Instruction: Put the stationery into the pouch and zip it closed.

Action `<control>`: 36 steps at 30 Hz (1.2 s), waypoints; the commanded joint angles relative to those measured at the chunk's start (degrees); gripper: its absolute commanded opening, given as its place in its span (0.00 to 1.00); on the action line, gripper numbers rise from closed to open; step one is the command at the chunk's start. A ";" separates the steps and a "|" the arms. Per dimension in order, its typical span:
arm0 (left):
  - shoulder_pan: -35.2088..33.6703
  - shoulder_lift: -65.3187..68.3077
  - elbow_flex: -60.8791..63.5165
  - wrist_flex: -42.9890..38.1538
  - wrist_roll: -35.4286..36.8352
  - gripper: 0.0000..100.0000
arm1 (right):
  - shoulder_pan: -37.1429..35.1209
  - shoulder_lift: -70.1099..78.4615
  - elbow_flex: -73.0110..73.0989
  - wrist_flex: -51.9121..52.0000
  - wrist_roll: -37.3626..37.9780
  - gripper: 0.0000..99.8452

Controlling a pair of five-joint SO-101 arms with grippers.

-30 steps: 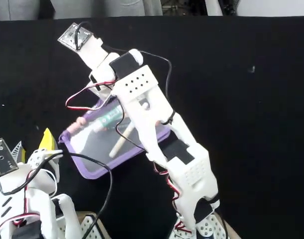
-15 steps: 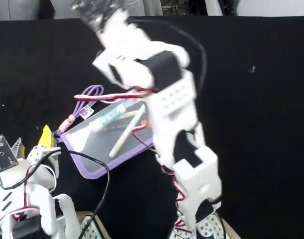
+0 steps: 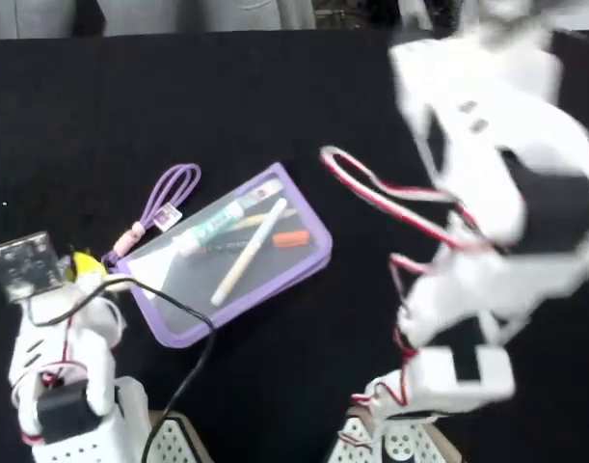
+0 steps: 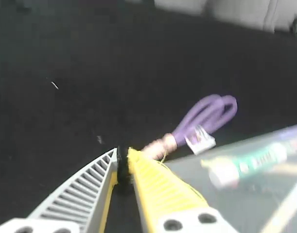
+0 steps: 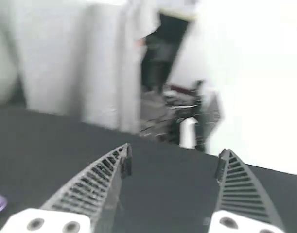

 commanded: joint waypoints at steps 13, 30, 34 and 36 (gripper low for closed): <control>11.30 0.09 15.16 -1.41 -0.79 0.03 | 9.58 -46.81 67.21 -8.00 -1.14 0.26; 11.30 0.18 20.53 -0.53 -0.79 0.03 | 9.32 -83.91 128.48 -33.14 -1.14 0.09; 10.77 0.18 20.53 -0.53 -0.62 0.03 | 9.32 -89.19 137.45 -33.23 -1.14 0.09; 10.86 0.18 20.53 -0.53 -0.62 0.03 | 9.58 -92.35 141.32 -34.11 -1.14 0.09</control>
